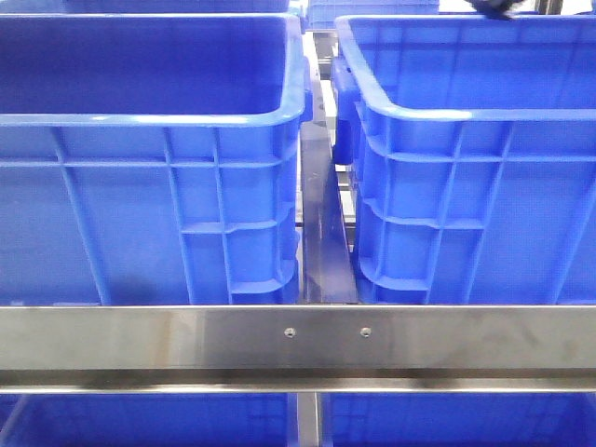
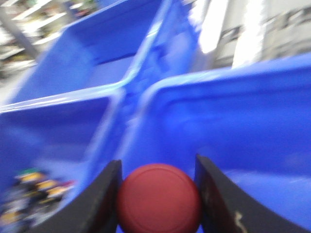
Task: Pick red and yellow buttons and place in box
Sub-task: 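Carry the red button with the right gripper over the empty crate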
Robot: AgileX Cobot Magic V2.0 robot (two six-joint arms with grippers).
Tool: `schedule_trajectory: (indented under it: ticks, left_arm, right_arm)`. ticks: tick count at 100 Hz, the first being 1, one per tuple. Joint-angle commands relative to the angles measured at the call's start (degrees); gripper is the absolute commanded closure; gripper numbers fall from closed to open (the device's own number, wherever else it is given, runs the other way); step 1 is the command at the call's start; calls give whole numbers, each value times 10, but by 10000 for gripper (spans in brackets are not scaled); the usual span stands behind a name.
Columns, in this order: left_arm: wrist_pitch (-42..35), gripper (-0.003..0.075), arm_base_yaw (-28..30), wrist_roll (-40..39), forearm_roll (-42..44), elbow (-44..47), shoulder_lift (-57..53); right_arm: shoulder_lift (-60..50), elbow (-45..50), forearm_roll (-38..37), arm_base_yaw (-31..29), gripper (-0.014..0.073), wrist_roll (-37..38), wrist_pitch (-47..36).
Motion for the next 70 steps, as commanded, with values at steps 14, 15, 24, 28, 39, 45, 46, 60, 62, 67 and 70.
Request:
schedule_trajectory:
  ticks: [14,15,24,28,39,45,46,60,62,67,70]
  left_arm:
    - [-47,741,0,-7,5,-14,-8]
    - [-47,738,0,-7,7,-14,-8]
    - [-47,739,0,-7,9,-14,-8]
    - [-47,739,0,-7,9,-14,-8]
    - [-47,739,0,-7,9,-14,-8]
    - [-47,739,0,-7,9,-14,-8]
    - [-47,739,0,-7,9,-14,-8]
    - [-47,739,0,-7,9,-14,-8]
    - [-47,739,0,-7,9,-14,-8]
    - [-47,739,0,-7,9,-14,-8]
    - [-47,739,0,-7,9,-14,-8]
  right_arm:
    - [-13,-24,86,-3,430,-167,-120]
    - [-12,-24,93,-3,430,-172,-121]
    - [8,-32,135,-3,430,-235,-123]
    - [22,-36,146,-3,430,-263,-117]
    - [60,-55,182,-2,431,-321,-102]
    - [86,-66,199,-2,431,-342,-94]
    - [89,-67,199,-2,431,-345,-93]
    - [148,-97,199,-2,431,-359,-65]
    - [157,-103,199,-2,431,-361,-61]
    - [178,-115,199,-2,431,-365,-53]
    - [192,-122,199,-2,431,-367,-50]
